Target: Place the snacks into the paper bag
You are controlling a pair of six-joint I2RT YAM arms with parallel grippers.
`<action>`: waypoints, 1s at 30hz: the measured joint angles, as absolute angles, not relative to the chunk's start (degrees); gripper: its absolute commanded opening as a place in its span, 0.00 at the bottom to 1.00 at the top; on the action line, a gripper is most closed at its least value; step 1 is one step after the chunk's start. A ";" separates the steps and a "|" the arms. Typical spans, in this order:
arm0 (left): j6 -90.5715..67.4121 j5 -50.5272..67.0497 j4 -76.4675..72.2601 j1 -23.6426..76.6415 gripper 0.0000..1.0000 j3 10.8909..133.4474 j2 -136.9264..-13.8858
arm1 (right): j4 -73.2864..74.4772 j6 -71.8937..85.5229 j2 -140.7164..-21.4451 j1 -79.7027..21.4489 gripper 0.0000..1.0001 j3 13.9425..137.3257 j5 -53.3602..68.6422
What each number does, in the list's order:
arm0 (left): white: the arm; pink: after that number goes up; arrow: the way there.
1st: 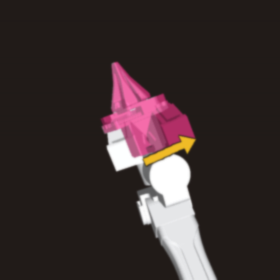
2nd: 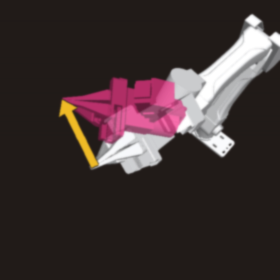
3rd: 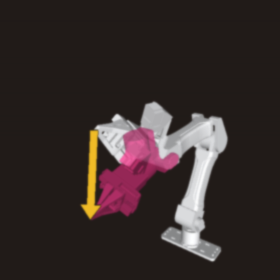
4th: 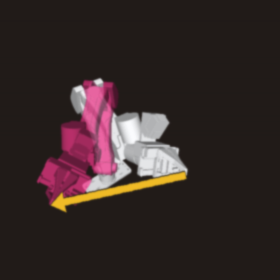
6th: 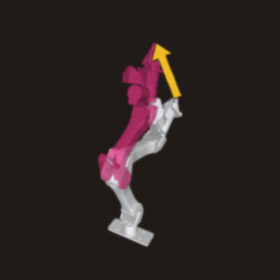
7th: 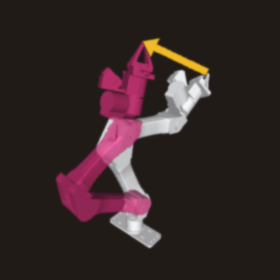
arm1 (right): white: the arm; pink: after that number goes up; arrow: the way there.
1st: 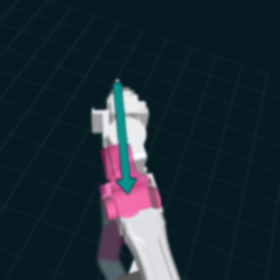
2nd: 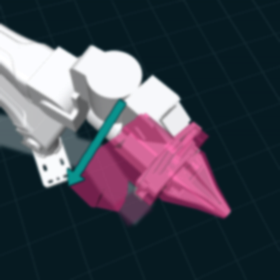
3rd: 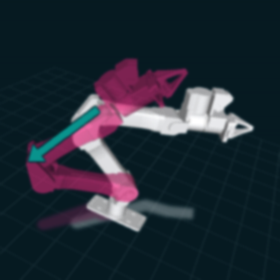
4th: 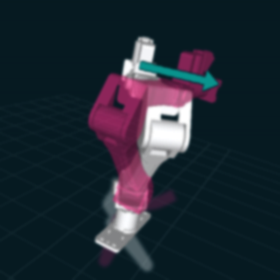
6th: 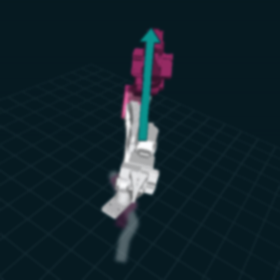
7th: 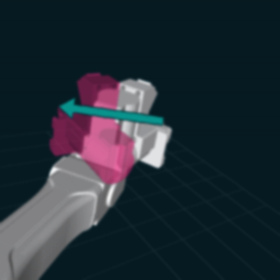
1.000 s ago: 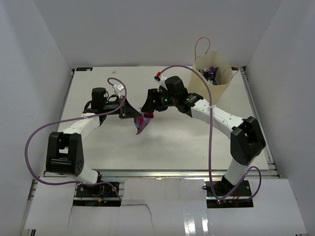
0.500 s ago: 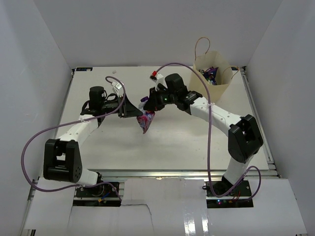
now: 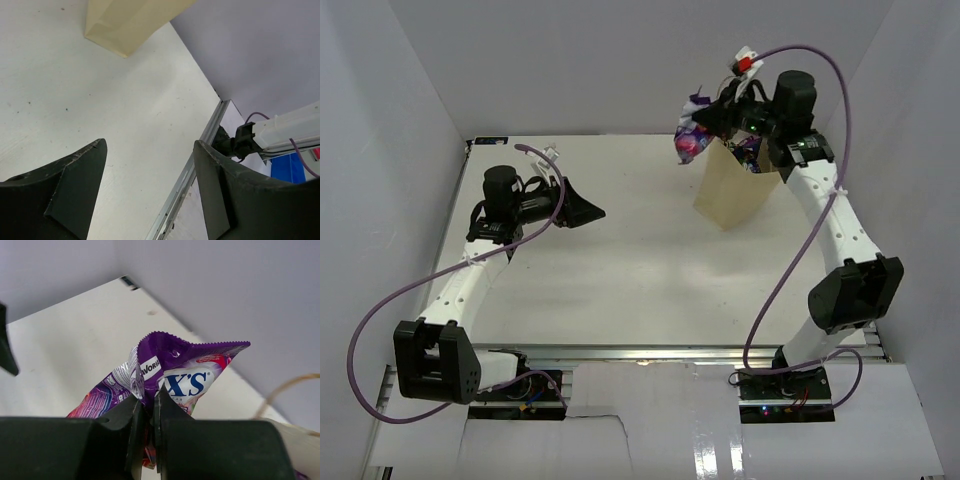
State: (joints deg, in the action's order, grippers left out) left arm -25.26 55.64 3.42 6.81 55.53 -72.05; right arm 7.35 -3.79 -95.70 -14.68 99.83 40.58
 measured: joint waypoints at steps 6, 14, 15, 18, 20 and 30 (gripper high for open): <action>-24.16 49.98 5.23 6.61 0.86 53.80 -71.26 | 7.51 -8.01 -89.58 -10.09 0.08 102.26 25.41; -23.33 45.43 7.03 6.44 0.87 53.82 -71.26 | 5.41 -14.90 -89.41 -8.03 0.08 99.11 6.81; -23.31 45.10 7.09 6.44 0.87 53.82 -71.26 | 5.10 -15.68 -89.54 -7.99 0.08 98.15 5.72; -23.09 43.18 7.73 6.31 0.92 53.82 -71.24 | 4.47 -17.58 -89.95 -7.99 0.48 94.87 2.52; -22.72 41.74 8.60 6.20 0.97 53.84 -71.13 | 4.23 -19.03 -90.48 -7.99 0.81 93.86 1.87; -22.74 32.93 11.75 5.39 0.98 56.42 -67.96 | 12.14 -14.44 -88.14 -7.33 0.90 93.65 10.61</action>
State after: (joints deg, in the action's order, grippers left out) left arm -22.74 32.93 11.75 5.39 56.42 -67.96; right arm 12.14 -14.44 -88.14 -7.33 93.65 10.61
